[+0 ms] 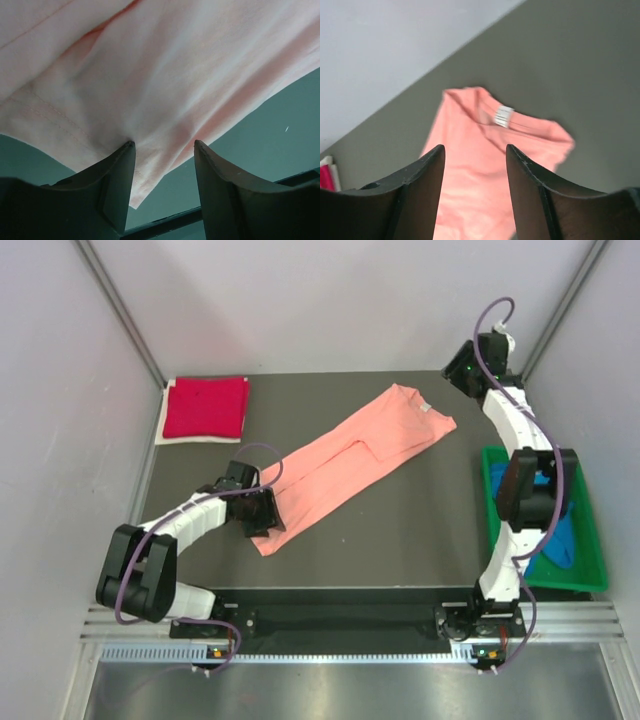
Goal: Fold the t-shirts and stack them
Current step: Fold the tshirt
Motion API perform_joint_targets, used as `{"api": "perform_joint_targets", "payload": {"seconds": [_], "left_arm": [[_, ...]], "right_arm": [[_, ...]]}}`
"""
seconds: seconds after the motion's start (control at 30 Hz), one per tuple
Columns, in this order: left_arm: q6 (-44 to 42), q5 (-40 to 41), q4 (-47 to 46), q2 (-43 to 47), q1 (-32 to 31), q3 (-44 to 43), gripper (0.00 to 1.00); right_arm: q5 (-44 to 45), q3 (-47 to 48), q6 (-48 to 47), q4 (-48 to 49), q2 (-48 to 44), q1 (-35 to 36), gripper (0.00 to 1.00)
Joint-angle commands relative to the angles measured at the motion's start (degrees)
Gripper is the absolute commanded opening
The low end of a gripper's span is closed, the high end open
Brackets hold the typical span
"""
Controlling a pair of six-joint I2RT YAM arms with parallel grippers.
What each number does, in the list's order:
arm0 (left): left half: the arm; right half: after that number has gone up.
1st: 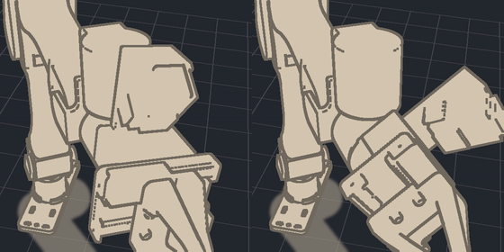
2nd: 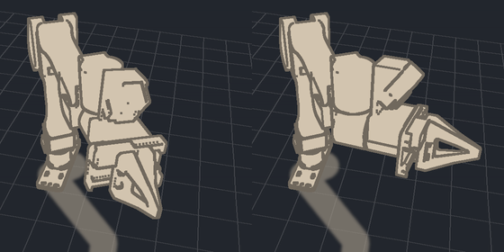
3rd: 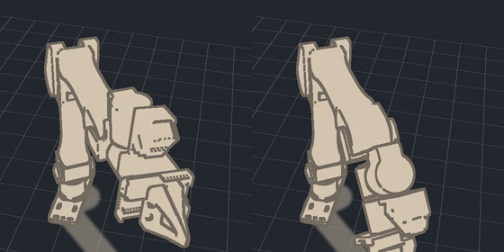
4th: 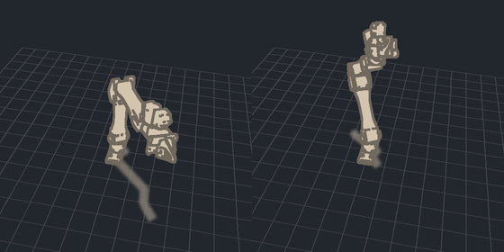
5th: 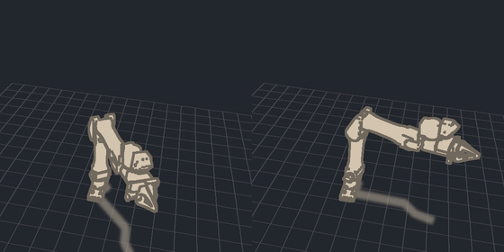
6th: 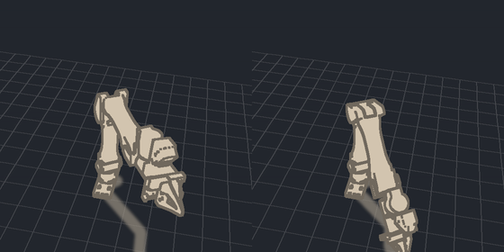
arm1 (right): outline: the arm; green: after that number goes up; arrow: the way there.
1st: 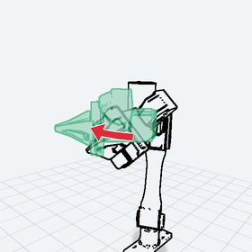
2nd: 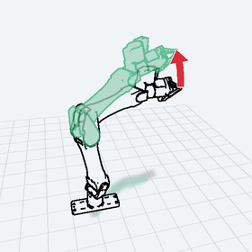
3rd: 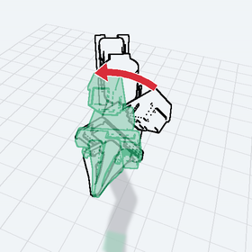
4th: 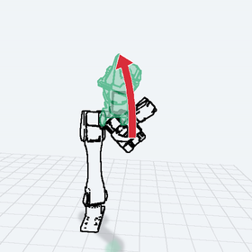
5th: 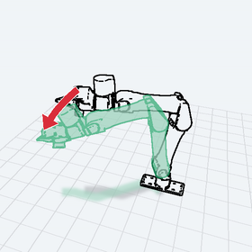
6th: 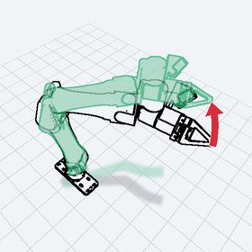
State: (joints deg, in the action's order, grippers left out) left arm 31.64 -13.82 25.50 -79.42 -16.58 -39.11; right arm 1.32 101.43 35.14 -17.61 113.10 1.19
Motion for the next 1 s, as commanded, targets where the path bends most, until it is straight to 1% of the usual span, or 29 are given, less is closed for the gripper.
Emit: {"api": "perform_joint_targets", "payload": {"seconds": [0.0, 0.1, 0.17, 0.3, 0.43, 0.5, 0.57, 0.63, 0.8, 0.97], "left_arm": [[0.6, 2.0, -3.5, -0.4, -0.4, 2.5, 0.56], [1.7, 3.3, -4.1, -0.2, -0.6, 4.4, 0.54], [3.5, 4.9, -3.7, 0.6, -0.6, 4.9, 0.52], [4.9, 10.1, -1.0, 1.8, -0.6, 5.0, 0.51], [5.5, 11.1, 0.1, 4.2, -0.7, 4.5, 0.52], [5.5, 11.4, 0.6, 4.8, -0.7, 3.8, 0.52], [5.4, 11.6, 1.5, 4.5, -0.7, 3.4, 0.52], [6.1, 11.9, 1.7, 4.3, -0.7, 3.8, 0.52], [7.3, 12.0, 1.7, 4.5, -0.8, 4.6, 0.52], [7.8, 13.3, 2.9, 4.4, -0.8, 4.4, 0.52]], "right_arm": [[2.8, -8.6, 2.4, -1.2, -2.9, -3.6, 0.52], [2.1, -12.7, 1.5, 0.5, -3.6, -5.4, 0.49], [1.8, -13.8, 0.3, 0.9, -3.0, -6.5, 0.49], [1.1, -15.2, -1.6, 1.8, -1.1, -7.9, 0.48], [0.7, -15.6, -2.1, 2.1, 1.2, -8.1, 0.46], [-1.1, -16.2, -1.9, 4.2, 2.6, -8.1, 0.45], [-4.3, -15.7, -2.1, 5.5, 3.8, -8.1, 0.43], [-5.1, -15.2, -2.0, 5.7, 4.7, -8.0, 0.43], [-4.0, -13.3, -3.2, 5.6, 6.9, -7.7, 0.42], [-5.3, -12.1, -3.8, 6.6, 10.0, -7.7, 0.42]]}}
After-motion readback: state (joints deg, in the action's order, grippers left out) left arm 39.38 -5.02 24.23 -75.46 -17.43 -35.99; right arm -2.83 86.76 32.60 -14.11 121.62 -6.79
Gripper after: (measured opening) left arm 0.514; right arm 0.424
